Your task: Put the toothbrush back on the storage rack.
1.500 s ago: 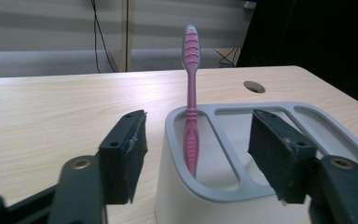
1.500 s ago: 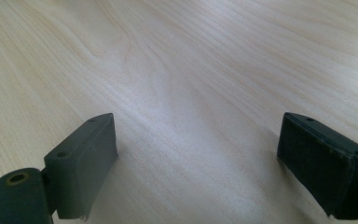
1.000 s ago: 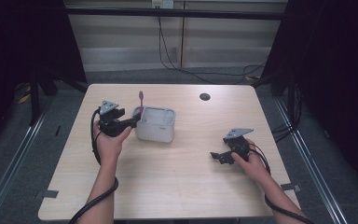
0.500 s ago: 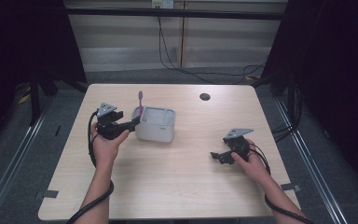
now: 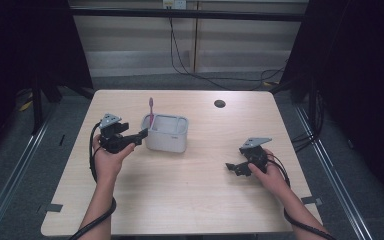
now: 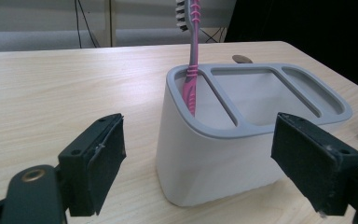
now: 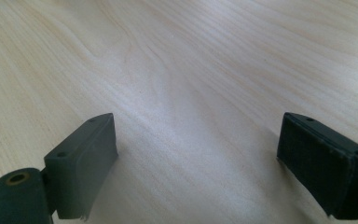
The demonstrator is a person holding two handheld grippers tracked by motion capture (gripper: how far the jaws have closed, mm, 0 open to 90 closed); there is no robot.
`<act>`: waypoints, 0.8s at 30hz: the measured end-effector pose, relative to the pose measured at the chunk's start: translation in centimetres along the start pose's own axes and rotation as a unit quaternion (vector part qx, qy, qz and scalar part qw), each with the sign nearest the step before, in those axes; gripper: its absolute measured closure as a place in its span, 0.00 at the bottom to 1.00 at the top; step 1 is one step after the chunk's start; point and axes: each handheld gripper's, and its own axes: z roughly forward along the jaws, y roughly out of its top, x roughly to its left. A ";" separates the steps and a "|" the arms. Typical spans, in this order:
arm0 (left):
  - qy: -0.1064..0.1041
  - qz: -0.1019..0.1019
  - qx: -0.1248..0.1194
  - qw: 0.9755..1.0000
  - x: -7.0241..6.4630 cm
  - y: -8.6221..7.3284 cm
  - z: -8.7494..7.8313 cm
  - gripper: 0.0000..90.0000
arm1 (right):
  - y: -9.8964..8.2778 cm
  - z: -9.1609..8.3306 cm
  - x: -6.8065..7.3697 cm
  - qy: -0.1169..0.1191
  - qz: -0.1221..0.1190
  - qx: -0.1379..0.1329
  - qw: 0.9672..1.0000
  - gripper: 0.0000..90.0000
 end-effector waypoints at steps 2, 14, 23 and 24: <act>-0.003 0.000 0.001 1.000 0.0 -0.1 -0.1 0.19 | 0.0 0.0 0.0 0.000 0.000 0.000 1.000 0.12; -0.019 -0.009 0.000 1.000 0.2 -0.5 -0.5 0.17 | 0.0 0.0 0.0 0.000 -0.001 0.001 1.000 0.12; -0.027 -0.007 0.006 1.000 0.4 -1.1 -0.8 0.17 | 0.0 0.0 0.0 -0.001 0.000 0.001 1.000 0.12; -0.029 -0.008 0.006 1.000 0.4 -1.1 -0.9 0.17 | 0.0 0.0 0.0 0.000 0.000 0.001 1.000 0.12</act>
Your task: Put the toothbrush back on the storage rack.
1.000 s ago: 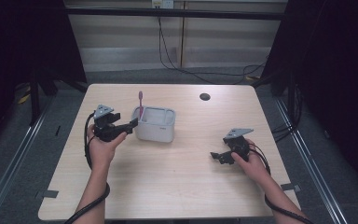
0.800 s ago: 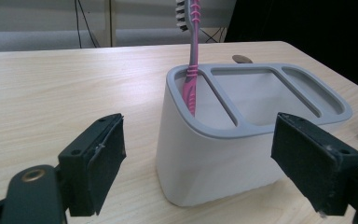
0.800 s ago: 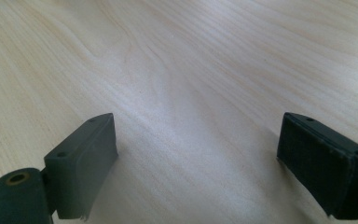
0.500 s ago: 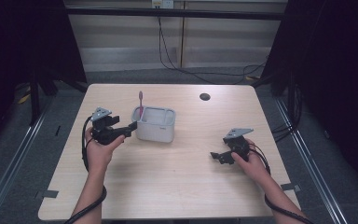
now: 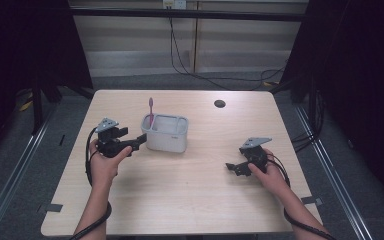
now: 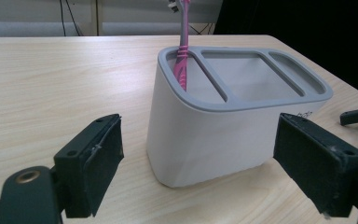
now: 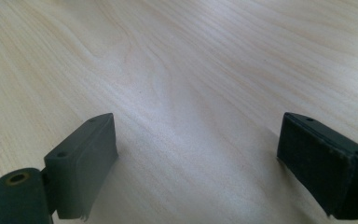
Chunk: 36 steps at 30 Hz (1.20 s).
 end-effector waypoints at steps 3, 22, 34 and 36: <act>0.000 0.001 0.002 1.000 0.1 -0.2 -0.2 0.17 | 0.0 0.0 0.0 0.000 0.001 0.000 1.000 0.12; -0.006 0.011 0.019 1.000 0.5 -1.8 -1.1 0.17 | 0.0 0.0 0.0 0.000 0.000 -0.001 1.000 0.12; -0.001 0.013 0.032 0.999 1.1 -3.2 -1.7 0.18 | 0.0 0.0 0.0 0.001 0.000 0.000 1.000 0.12; 0.001 0.011 0.032 0.999 1.2 -3.4 -1.8 0.18 | 0.0 0.0 0.0 0.000 -0.001 0.000 1.000 0.12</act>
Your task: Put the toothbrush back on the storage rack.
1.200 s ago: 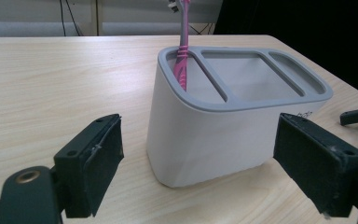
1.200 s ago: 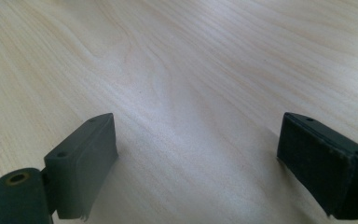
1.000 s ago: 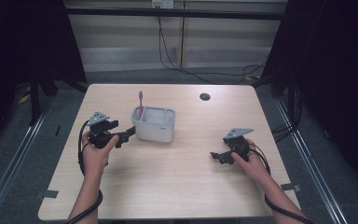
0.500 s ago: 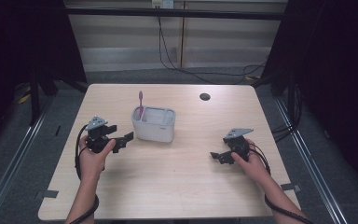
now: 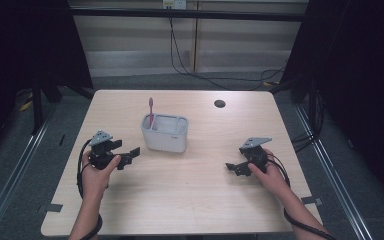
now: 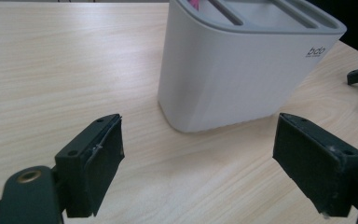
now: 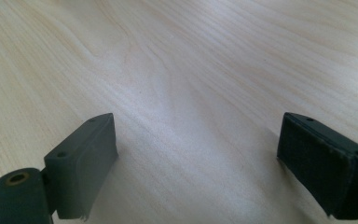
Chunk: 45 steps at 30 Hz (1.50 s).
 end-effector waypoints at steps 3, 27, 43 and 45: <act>0.001 -0.002 0.000 1.000 0.1 -0.3 -0.1 0.18 | 0.0 0.0 0.0 0.000 0.000 0.000 1.000 0.12; 0.004 0.004 0.023 1.000 1.5 -2.7 -1.2 0.18 | 0.0 0.0 0.0 0.000 0.001 0.000 1.000 0.12; 0.004 0.004 0.059 0.998 2.3 -4.4 -1.4 0.18 | 0.0 0.0 0.0 0.000 0.001 0.000 1.000 0.12; 0.006 0.014 0.070 0.997 2.3 -4.6 -1.4 0.18 | 0.0 0.0 0.0 0.000 0.001 0.000 1.000 0.12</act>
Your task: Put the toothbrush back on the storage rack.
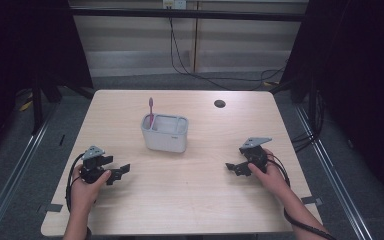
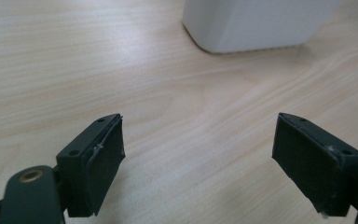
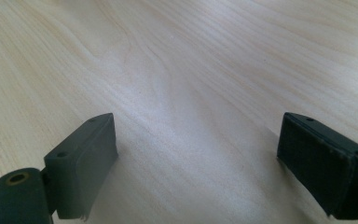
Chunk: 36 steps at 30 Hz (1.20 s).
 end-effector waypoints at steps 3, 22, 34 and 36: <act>-0.001 -0.001 0.004 1.000 0.0 -0.2 0.1 0.18 | 0.0 0.0 0.0 0.000 0.000 0.000 1.000 0.12; 0.009 0.018 0.026 0.999 -0.1 -1.0 0.2 0.18 | 0.0 0.0 0.0 0.000 -0.001 0.000 1.000 0.12; 0.028 0.044 0.037 0.998 -0.6 -1.0 0.3 0.18 | 0.0 0.0 0.0 -0.001 -0.002 0.000 1.000 0.12; 0.031 0.053 0.041 0.997 -0.7 -1.0 0.3 0.18 | 0.0 0.0 0.0 -0.001 -0.002 0.000 1.000 0.12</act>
